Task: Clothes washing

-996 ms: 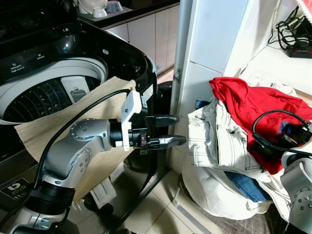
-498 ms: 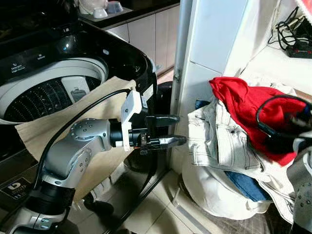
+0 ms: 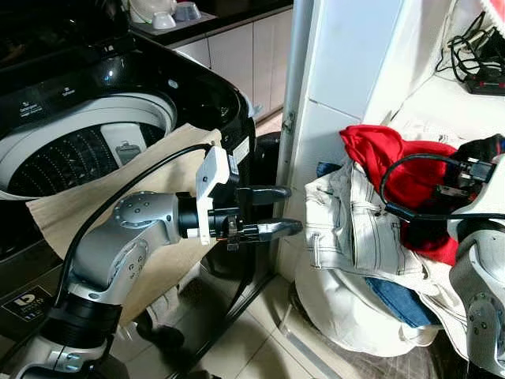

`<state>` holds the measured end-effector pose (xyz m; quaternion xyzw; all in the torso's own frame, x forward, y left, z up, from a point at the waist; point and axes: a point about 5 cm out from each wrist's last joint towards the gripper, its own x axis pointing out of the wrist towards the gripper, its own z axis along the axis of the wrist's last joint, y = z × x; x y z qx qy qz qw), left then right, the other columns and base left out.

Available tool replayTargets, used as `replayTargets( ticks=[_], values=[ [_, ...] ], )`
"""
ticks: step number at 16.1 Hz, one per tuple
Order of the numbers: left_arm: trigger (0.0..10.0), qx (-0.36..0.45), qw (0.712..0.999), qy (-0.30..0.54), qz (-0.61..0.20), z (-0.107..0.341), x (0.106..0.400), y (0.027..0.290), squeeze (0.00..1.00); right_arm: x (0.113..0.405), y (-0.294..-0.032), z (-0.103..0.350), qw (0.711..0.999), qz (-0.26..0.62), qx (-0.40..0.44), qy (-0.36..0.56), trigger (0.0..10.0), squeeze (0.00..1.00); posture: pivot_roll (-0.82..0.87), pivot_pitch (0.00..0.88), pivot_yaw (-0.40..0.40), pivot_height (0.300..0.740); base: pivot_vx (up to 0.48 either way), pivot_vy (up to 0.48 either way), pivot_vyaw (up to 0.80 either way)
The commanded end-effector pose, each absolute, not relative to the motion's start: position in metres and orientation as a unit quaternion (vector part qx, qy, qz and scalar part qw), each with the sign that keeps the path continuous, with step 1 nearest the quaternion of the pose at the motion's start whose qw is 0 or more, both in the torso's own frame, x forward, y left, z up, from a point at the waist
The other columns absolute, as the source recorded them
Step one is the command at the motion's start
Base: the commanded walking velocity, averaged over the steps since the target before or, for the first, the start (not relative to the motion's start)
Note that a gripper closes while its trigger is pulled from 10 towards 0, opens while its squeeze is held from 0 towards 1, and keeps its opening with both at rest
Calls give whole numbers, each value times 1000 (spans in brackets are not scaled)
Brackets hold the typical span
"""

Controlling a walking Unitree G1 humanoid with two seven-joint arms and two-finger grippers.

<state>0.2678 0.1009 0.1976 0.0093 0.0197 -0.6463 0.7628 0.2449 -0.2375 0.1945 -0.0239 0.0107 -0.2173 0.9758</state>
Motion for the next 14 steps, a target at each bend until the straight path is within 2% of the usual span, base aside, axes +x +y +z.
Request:
replayTargets(
  ticks=[1, 3, 6, 10, 14],
  values=[
    [10000, 20, 759, 14, -651, 201, 266, 101, 0, 242, -245, 194, 970, -242, -25, 10, 10000, 1000, -114, 0, 18, 740, 0, 0, 0],
    [10000, 20, 758, 16, -652, 201, 265, 101, 0, 238, -254, 198, 962, -271, -14, -5, 10000, 1000, -114, 0, 21, 740, 0, 0, 0],
    [10000, 22, 756, 17, -654, 201, 266, 101, 0, 239, -250, 200, 970, -244, -11, -1, 10000, 1000, -114, 0, 21, 740, 0, 0, 0],
    [10000, 24, 753, 20, -657, 201, 265, 102, 0, 238, -223, 190, 985, -171, -6, 22, 10000, 1000, -118, 0, 25, 740, 0, 0, 0],
    [10000, 24, 747, 24, -664, 201, 262, 104, 0, 227, -220, 184, 977, -212, 15, 16, 10000, 1000, -112, 0, 24, 740, 0, 0, 0]
  ],
)
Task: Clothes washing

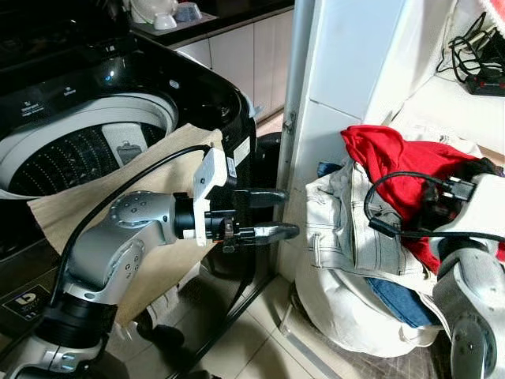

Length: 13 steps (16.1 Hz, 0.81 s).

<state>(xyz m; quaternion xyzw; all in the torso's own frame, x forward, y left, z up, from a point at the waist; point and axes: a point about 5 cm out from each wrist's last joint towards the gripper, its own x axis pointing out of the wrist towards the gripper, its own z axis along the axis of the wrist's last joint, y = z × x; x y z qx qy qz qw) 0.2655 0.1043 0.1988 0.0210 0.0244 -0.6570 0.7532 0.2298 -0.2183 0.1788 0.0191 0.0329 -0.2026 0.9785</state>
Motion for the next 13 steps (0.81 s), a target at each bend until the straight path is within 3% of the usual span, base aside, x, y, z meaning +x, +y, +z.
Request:
replayTargets(
  ticks=[1, 5, 6, 13],
  values=[
    [10000, 23, 746, 24, -665, 201, 262, 104, 0, 224, -221, 184, 975, -220, 17, 13, 10000, 1000, -112, 0, 24, 740, 0, 0, 0],
    [10000, 26, 740, 30, -671, 201, 262, 104, 0, 220, -224, 167, 970, -234, 31, 60, 10000, 1000, -114, 0, 35, 740, 0, 0, 0],
    [10000, 27, 740, 30, -671, 201, 263, 104, 0, 221, -225, 165, 970, -231, 31, 64, 10000, 0, -114, 0, 35, 740, 0, 0, 0],
    [10000, 28, 746, 26, -665, 202, 264, 105, 0, 231, -218, 159, 978, -173, 74, 86, 10000, 0, -107, 0, 27, 740, 0, 0, 0]
  ],
)
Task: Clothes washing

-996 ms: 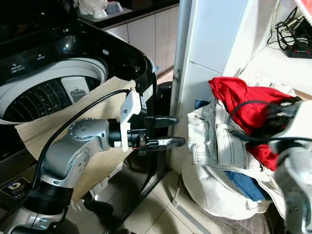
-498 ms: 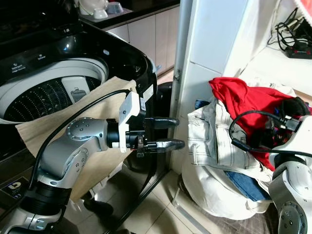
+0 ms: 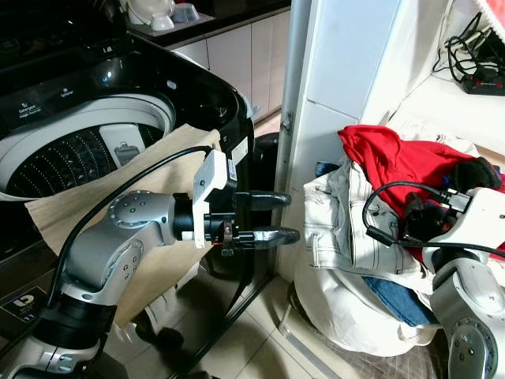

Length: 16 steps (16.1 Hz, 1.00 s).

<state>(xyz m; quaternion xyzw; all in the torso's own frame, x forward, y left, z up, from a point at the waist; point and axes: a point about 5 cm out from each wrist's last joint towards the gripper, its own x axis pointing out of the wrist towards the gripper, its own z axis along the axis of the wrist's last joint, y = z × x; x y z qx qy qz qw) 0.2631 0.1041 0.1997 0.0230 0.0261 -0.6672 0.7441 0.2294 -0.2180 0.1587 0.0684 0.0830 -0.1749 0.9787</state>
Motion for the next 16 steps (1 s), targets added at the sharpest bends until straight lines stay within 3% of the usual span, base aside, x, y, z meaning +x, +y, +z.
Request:
replayTargets(
  ticks=[1, 7, 8, 9, 10, 16],
  values=[
    [10000, 28, 746, 26, -665, 202, 264, 105, 0, 231, -219, 160, 978, -174, 72, 85, 10000, 0, -107, 0, 26, 740, 0, 0, 0],
    [10000, 25, 738, 28, -673, 202, 262, 102, 0, 235, -233, 155, 970, -206, 66, 112, 10000, 0, -111, 0, 30, 740, 0, 0, 0],
    [10000, 25, 737, 29, -675, 202, 262, 102, 0, 236, -233, 154, 969, -206, 68, 117, 6667, 0, -111, 0, 30, 740, 0, 0, 0],
    [10000, 25, 736, 30, -676, 202, 262, 101, 0, 237, -233, 152, 968, -202, 68, 131, 941, 0, -110, 0, 30, 740, 0, 0, 0],
    [10000, 25, 736, 30, -676, 202, 262, 101, 0, 238, -233, 150, 968, -198, 71, 138, 0, 0, -110, 0, 29, 740, 0, 0, 0],
    [10000, 26, 737, 32, -675, 201, 261, 102, 0, 240, -231, 147, 965, -192, 85, 154, 0, 0, -108, 0, 27, 740, 0, 0, 0]
  ],
)
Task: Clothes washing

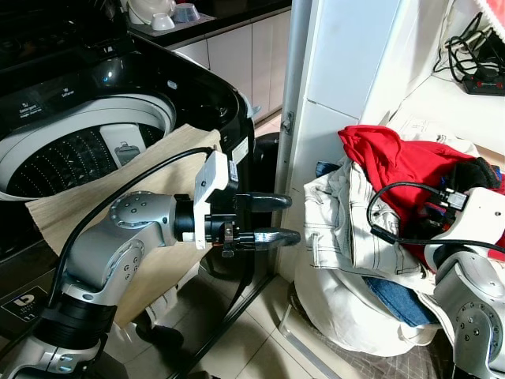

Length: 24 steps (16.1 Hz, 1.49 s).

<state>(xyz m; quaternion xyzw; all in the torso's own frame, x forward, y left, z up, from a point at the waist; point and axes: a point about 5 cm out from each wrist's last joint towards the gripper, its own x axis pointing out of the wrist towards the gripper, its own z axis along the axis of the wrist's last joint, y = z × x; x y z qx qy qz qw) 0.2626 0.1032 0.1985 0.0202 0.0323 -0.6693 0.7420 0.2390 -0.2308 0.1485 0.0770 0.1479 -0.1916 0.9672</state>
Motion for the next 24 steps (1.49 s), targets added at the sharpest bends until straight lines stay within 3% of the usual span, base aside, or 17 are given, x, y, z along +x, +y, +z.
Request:
replayTargets(
  ticks=[1, 14, 16, 19, 22, 23, 24],
  values=[
    [10000, 27, 737, 31, -674, 201, 262, 102, 0, 240, -232, 147, 965, -195, 87, 154, 0, 0, -108, 0, 27, 740, 0, 0, 0],
    [10000, 26, 738, 32, -673, 200, 263, 101, 0, 241, -232, 155, 968, -196, 82, 131, 0, 0, -110, 0, 31, 740, 0, 0, 0],
    [10000, 27, 743, 26, -669, 202, 264, 101, 0, 245, -232, 176, 980, -188, 18, 67, 0, 0, -111, 0, 31, 740, 0, 0, 0],
    [10000, 27, 753, 16, -657, 203, 267, 100, 0, 249, -225, 191, 985, -169, 5, 20, 0, 0, -113, 0, 30, 740, 0, 0, 0],
    [10000, 15, 790, -13, -612, 210, 279, 99, 0, 251, -220, 205, 988, -143, -43, -28, 0, 0, -114, 0, 28, 740, 0, 0, 0],
    [10000, -27, 845, -35, -533, 221, 300, 98, 0, 253, -206, 215, 988, -86, -104, -71, 0, 0, -116, 0, 26, 740, 0, 0, 0],
    [10000, -60, 868, -39, -491, 225, 311, 99, 0, 254, -195, 218, 984, -42, -148, -90, 0, 0, -116, 0, 24, 740, 0, 0, 0]
  ],
)
